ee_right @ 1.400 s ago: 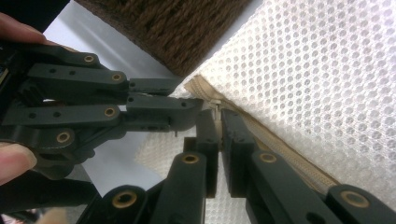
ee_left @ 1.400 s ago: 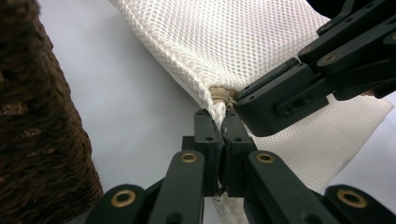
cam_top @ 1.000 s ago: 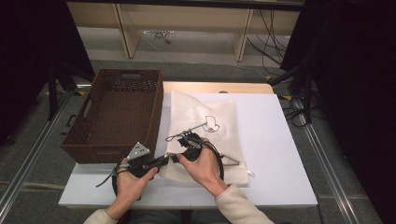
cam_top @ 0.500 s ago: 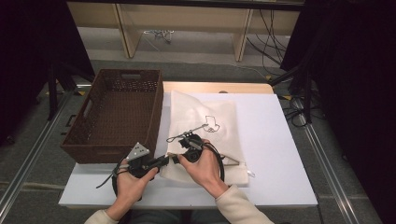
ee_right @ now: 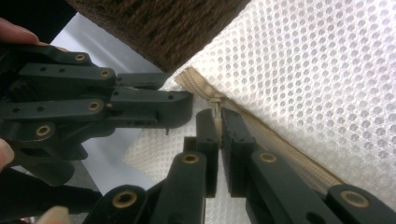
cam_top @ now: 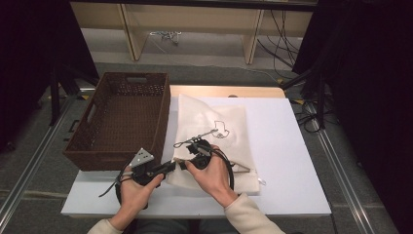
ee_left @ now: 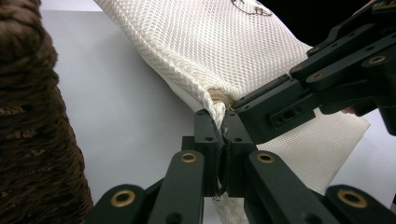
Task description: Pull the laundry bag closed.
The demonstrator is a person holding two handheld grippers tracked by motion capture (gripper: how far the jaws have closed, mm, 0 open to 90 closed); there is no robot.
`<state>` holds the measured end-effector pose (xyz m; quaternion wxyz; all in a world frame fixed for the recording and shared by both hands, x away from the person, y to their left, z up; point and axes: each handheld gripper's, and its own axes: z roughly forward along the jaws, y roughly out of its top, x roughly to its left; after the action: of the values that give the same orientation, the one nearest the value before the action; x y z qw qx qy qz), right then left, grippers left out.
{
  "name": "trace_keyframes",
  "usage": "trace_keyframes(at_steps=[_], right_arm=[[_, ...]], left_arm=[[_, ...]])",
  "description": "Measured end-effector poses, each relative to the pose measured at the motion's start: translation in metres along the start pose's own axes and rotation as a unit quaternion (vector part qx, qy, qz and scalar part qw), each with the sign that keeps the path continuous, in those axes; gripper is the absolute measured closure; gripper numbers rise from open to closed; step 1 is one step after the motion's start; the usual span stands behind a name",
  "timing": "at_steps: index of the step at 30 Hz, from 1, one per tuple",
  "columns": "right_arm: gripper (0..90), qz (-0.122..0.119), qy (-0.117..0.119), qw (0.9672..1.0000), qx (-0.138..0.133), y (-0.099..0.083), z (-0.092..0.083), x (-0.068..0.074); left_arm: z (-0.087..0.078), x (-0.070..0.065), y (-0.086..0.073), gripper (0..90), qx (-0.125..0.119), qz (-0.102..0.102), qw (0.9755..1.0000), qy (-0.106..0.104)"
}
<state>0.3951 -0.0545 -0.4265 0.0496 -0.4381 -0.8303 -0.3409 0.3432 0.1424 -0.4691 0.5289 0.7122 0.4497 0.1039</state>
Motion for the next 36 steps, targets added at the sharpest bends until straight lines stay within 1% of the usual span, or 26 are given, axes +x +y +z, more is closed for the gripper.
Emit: trace_keyframes(at_steps=[1, 2, 3, 4, 5, 6, 7, 8, 9, 12, 13, 16, 17, 19, 20, 22, 23, 24, 25, 28, 29, 30, 31, 33, 34, 36], right_arm=[[87.7, -0.008, -0.002, 1.0, 0.003, -0.0014, 0.0016, -0.0004], [87.7, -0.01, -0.003, 0.9999, 0.003, -0.0019, 0.0018, -0.0002], [87.7, -0.001, -0.004, 1.0, 0.005, -0.0023, 0.0014, 0.0007], [87.6, -0.007, -0.004, 1.0, 0.002, -0.0018, 0.0006, 0.0006], [87.6, -0.006, -0.003, 1.0, 0.001, -0.0009, -0.0017, 0.0014], [87.6, -0.006, -0.003, 1.0, 0.001, -0.0009, -0.0017, 0.0014], [87.6, -0.015, -0.003, 0.9999, -0.002, 0.0003, -0.0031, 0.0009], [87.6, -0.004, 0.002, 1.0, -0.004, 0.0009, -0.004, 0.0019], [87.6, -0.017, -0.002, 0.9998, -0.005, 0.0017, -0.0043, 0.0017], [87.6, -0.019, -0.007, 0.9998, -0.006, 0.0006, -0.0034, 0.0027], [87.6, -0.011, -0.001, 0.9999, -0.005, 0.0004, -0.0025, 0.0036], [87.7, -0.009, 0.002, 1.0, -0.005, 0.0005, -0.0024, 0.0005], [87.7, -0.011, 0.002, 0.9999, -0.005, 0.0006, -0.0025, 0.0002], [87.7, -0.001, 0.006, 1.0, -0.007, 0.0, -0.0014, 0.0001], [87.7, 0.001, 0.003, 1.0, -0.004, -0.0003, -0.001, 0.0006], [87.7, 0.002, 0.005, 1.0, -0.003, -0.0008, -0.0004, 0.0004], [87.7, 0.005, 0.004, 1.0, 0.001, -0.0019, 0.001, -0.0019], [87.7, 0.005, 0.004, 1.0, 0.001, -0.0019, 0.001, -0.0019], [87.7, 0.011, 0.001, 0.9999, 0.008, -0.0028, 0.0013, -0.0035], [87.7, 0.003, -0.002, 1.0, 0.009, -0.0025, 0.0002, -0.0047], [87.7, 0.006, -0.003, 0.9999, 0.009, -0.0022, -0.0006, -0.0027], [87.7, 0.006, -0.003, 0.9999, 0.009, -0.0022, -0.0006, -0.0027], [87.7, 0.005, -0.008, 0.9999, 0.008, -0.0027, -0.0008, -0.0014], [87.7, 0.002, -0.007, 0.9999, 0.009, -0.0027, -0.0007, -0.0015], [87.7, 0.0, -0.007, 1.0, 0.007, -0.0029, -0.0014, -0.0016], [87.7, 0.007, -0.001, 1.0, 0.006, -0.0028, -0.0038, -0.0033]], left_arm=[[0.0008, 0.0001, -0.0012, 87.0, 0.002, -0.004, 1.0, -0.004], [0.0008, 0.0001, -0.0012, 86.9, 0.002, -0.004, 1.0, -0.004], [0.0005, 0.0003, -0.0008, 87.0, 0.0, -0.003, 1.0, -0.004], [0.0005, 0.0003, -0.0008, 86.9, 0.0, -0.003, 1.0, -0.004], [-0.0001, -0.001, 0.0002, 86.9, -0.003, -0.006, 1.0, 0.001], [-0.0001, -0.0003, 0.0011, 86.9, -0.004, 0.002, 1.0, 0.0], [0.0001, -0.0006, 0.0008, 86.9, -0.004, 0.004, 1.0, 0.002], [0.0005, -0.0012, -0.0003, 86.9, -0.001, 0.005, 1.0, 0.005], [0.0013, -0.0015, -0.0016, 87.0, 0.003, 0.009, 0.9999, 0.008], [0.0012, -0.0016, -0.0017, 87.0, 0.004, 0.01, 0.9999, 0.009], [0.0012, -0.0019, -0.0018, 87.0, 0.002, 0.013, 0.9999, 0.008], [0.0, -0.0035, -0.0005, 87.1, -0.009, 0.011, 0.9999, 0.004], [-0.0008, -0.0039, 0.0, 87.1, -0.012, 0.013, 0.9998, 0.006], [-0.0009, -0.0052, 0.0, 87.2, -0.013, 0.009, 0.9999, 0.001], [-0.0013, -0.0082, -0.0008, 87.2, -0.013, -0.006, 0.9999, -0.005], [-0.0011, -0.0097, -0.0015, 87.2, -0.011, -0.011, 0.9999, -0.006], [-0.0014, -0.0072, -0.0005, 87.2, -0.013, 0.004, 0.9999, 0.0], [-0.0014, -0.0072, -0.0005, 87.2, -0.013, 0.004, 0.9999, 0.0], [-0.0014, -0.0067, -0.0002, 87.2, -0.015, 0.007, 0.9999, 0.0], [-0.0009, -0.0072, -0.0003, 87.2, -0.01, 0.01, 0.9999, -0.001], [-0.0008, -0.0075, -0.0004, 87.2, -0.009, 0.004, 1.0, 0.001], [-0.0008, -0.0075, -0.0004, 87.1, -0.009, 0.004, 1.0, 0.001], [-0.0008, -0.0088, -0.0015, 87.1, -0.005, -0.011, 0.9999, -0.008], [-0.001, -0.0078, -0.0015, 87.1, -0.006, -0.01, 0.9999, -0.011], [-0.0018, -0.0057, -0.0008, 87.1, -0.008, -0.004, 1.0, -0.002], [-0.0015, -0.0049, -0.0008, 87.1, -0.008, 0.001, 1.0, -0.002]])
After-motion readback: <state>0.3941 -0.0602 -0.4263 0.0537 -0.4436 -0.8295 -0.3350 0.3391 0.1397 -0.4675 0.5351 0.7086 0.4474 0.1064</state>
